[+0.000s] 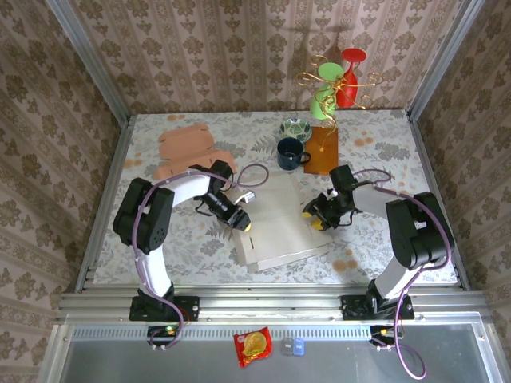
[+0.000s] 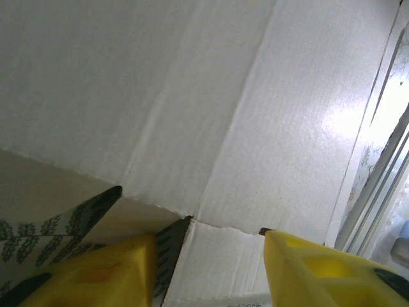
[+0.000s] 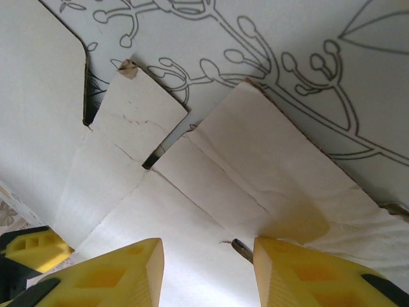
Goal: Fold the paper box
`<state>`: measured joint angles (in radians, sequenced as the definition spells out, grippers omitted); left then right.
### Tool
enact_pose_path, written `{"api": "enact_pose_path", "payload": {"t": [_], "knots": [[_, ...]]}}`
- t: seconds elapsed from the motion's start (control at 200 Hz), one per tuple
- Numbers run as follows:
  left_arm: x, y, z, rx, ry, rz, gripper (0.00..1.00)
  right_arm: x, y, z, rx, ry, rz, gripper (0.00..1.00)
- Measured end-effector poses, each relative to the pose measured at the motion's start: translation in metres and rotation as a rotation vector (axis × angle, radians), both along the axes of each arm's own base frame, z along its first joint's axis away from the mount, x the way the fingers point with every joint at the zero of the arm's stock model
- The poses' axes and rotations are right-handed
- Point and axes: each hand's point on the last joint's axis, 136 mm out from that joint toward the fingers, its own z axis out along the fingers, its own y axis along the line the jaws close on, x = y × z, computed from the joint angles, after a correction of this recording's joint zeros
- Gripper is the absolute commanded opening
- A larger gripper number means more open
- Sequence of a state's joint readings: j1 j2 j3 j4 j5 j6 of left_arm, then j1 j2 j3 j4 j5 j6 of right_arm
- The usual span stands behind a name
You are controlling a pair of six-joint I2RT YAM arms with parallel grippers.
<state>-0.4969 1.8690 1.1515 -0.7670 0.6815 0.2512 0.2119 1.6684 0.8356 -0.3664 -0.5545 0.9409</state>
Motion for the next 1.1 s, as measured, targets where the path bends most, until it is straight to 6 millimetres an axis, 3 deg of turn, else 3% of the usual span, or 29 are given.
{"api": "enact_pose_path", "payload": {"t": [0.295, 0.635, 0.83, 0.96, 1.1], "knots": [[0.0, -0.001, 0.004, -0.002, 0.011, -0.003, 0.0, 0.002, 0.0, 0.001, 0.001, -0.006, -0.001, 0.42], [-0.005, -0.004, 0.01, -0.02, 0.076, 0.036, 0.0, 0.005, -0.002, 0.007, -0.004, -0.02, -0.019, 0.43], [-0.003, -0.011, 0.022, -0.068, 0.15, 0.107, 0.0, 0.009, -0.007, 0.049, 0.001, -0.131, -0.072, 0.56], [0.002, -0.017, 0.036, -0.112, 0.188, 0.151, 0.0, -0.01, -0.012, 0.076, 0.033, -0.191, -0.129, 0.67], [0.012, -0.021, 0.055, -0.164, 0.215, 0.196, 0.0, -0.039, -0.017, 0.083, 0.07, -0.19, -0.197, 0.79]]}}
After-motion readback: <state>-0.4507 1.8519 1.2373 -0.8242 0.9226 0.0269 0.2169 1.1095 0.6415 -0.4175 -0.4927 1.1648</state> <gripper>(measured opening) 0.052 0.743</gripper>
